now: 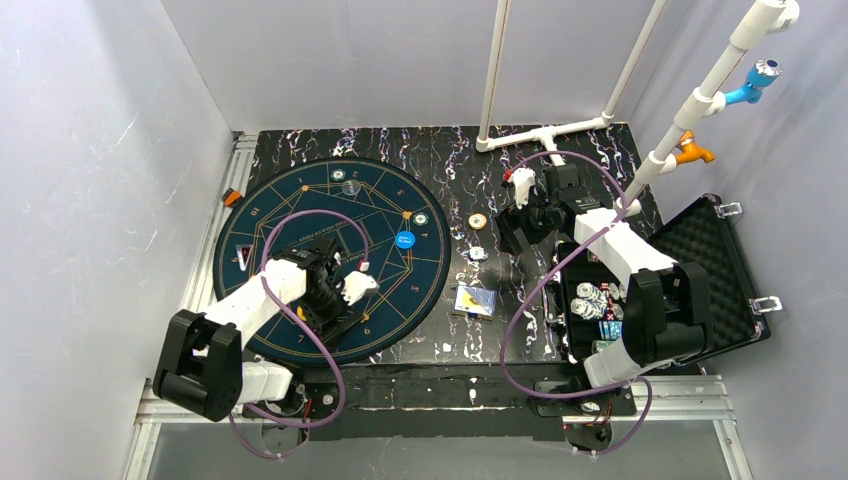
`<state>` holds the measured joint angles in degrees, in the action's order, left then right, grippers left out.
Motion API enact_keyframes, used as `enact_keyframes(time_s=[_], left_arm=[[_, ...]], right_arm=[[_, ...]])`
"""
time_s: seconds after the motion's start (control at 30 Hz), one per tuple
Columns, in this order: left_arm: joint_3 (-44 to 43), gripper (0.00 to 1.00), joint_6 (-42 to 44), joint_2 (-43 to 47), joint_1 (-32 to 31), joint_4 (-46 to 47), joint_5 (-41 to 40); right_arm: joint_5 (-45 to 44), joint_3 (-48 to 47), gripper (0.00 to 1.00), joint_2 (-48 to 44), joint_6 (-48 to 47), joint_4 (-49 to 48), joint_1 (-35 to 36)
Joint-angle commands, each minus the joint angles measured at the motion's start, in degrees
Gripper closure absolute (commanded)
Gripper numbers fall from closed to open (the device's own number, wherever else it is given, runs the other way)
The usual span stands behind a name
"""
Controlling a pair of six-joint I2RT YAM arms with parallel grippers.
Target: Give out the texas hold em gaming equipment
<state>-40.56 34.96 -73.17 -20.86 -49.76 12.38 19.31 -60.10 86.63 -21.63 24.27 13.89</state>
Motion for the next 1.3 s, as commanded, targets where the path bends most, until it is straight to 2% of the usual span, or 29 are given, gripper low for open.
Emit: enact_keyframes(time_s=[0.0,0.1,0.17,0.3,0.57,1.0,1.27], left_arm=[[-4.36,0.25,-0.71,0.65,-0.24,-3.86,0.67],[-8.04,0.21,-3.0,0.86,-0.23,-4.72,2.53],[-10.54,0.2,-5.52,1.09,-0.24,-4.78,3.96],[-15.07,0.18,-10.08,0.65,-0.08,-4.02,4.73],[-18.68,0.15,-15.12,0.34,0.28,-1.17,3.7],[-17.92,0.15,-15.33,1.95,0.46,-0.35,2.87],[-17.67,0.15,-15.13,1.87,0.46,0.18,2.49]], right_arm=[[0.86,-0.33,0.0,0.94,-0.56,0.46,-0.18],[-0.98,-2.65,0.0,2.79,1.01,0.0,1.11],[-4.19,-4.87,0.04,4.82,2.42,-0.67,3.42],[-9.11,-13.28,0.06,11.66,3.95,1.68,7.0],[-13.05,-26.63,0.04,24.66,7.93,6.11,9.13],[-12.45,-33.85,0.07,34.31,8.36,7.25,9.9],[-13.96,-35.73,0.2,37.73,7.17,8.5,10.1]])
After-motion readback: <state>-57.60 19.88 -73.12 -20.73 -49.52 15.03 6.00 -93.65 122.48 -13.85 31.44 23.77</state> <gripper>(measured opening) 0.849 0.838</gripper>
